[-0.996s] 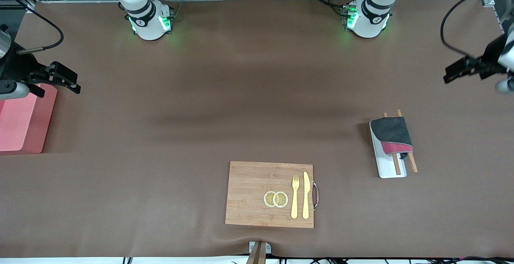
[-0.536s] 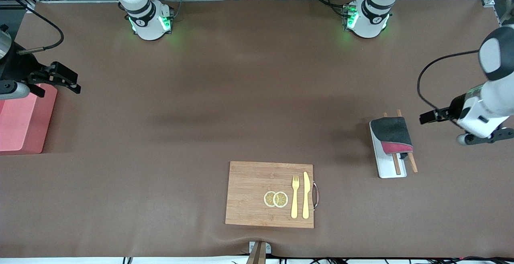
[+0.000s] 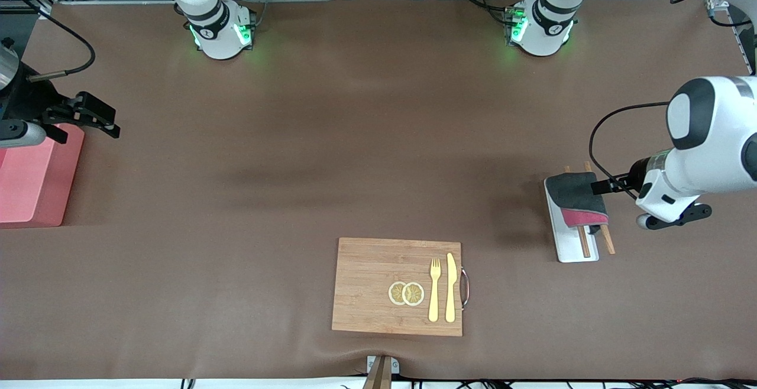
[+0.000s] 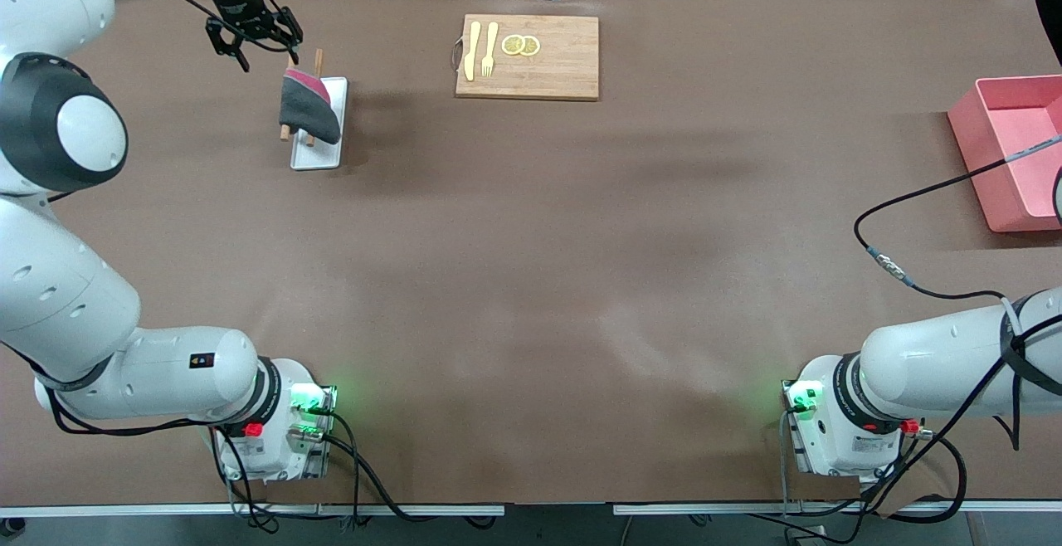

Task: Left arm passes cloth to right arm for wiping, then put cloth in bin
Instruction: 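Reach the left gripper down to the grey cloth on the white tray, then grasp the grey cloth with the left gripper and lift it off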

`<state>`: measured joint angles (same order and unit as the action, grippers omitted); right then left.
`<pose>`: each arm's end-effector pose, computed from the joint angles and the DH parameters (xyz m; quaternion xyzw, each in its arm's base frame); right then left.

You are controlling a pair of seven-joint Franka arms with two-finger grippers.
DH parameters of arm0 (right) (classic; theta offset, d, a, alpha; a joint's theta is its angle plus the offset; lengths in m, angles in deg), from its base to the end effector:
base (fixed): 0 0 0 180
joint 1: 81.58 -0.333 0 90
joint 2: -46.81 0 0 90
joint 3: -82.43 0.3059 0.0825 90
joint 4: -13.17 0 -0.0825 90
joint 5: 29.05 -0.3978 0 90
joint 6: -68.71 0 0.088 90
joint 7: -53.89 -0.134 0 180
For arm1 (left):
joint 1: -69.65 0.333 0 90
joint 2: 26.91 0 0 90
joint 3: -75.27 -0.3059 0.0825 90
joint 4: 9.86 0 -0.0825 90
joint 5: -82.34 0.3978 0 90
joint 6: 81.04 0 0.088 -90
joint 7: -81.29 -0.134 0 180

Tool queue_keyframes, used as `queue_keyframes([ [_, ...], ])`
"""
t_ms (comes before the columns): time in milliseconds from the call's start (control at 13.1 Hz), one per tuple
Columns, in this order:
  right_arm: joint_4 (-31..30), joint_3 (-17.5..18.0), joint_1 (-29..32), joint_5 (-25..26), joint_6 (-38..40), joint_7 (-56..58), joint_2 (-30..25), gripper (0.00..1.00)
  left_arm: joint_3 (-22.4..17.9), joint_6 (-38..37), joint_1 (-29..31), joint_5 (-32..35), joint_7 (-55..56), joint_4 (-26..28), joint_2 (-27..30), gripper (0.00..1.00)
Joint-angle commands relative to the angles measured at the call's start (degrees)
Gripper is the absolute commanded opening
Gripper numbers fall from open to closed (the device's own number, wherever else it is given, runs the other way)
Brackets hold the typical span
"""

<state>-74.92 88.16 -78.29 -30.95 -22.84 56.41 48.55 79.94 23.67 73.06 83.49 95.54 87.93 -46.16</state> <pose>0.5806 0.0283 0.5888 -0.9988 -0.0430 -0.0151 0.0181 0.6279 -0.0087 0.3381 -0.9882 -0.1097 0.1064 0.0102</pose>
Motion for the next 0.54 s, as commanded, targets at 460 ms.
queue_keyframes([
  [460,-0.3,0.2,0.6,0.3,0.3,-0.7,-0.4,1.00,0.2,3.8,1.9,0.8,1.1,-0.8,-6.8,0.73],
])
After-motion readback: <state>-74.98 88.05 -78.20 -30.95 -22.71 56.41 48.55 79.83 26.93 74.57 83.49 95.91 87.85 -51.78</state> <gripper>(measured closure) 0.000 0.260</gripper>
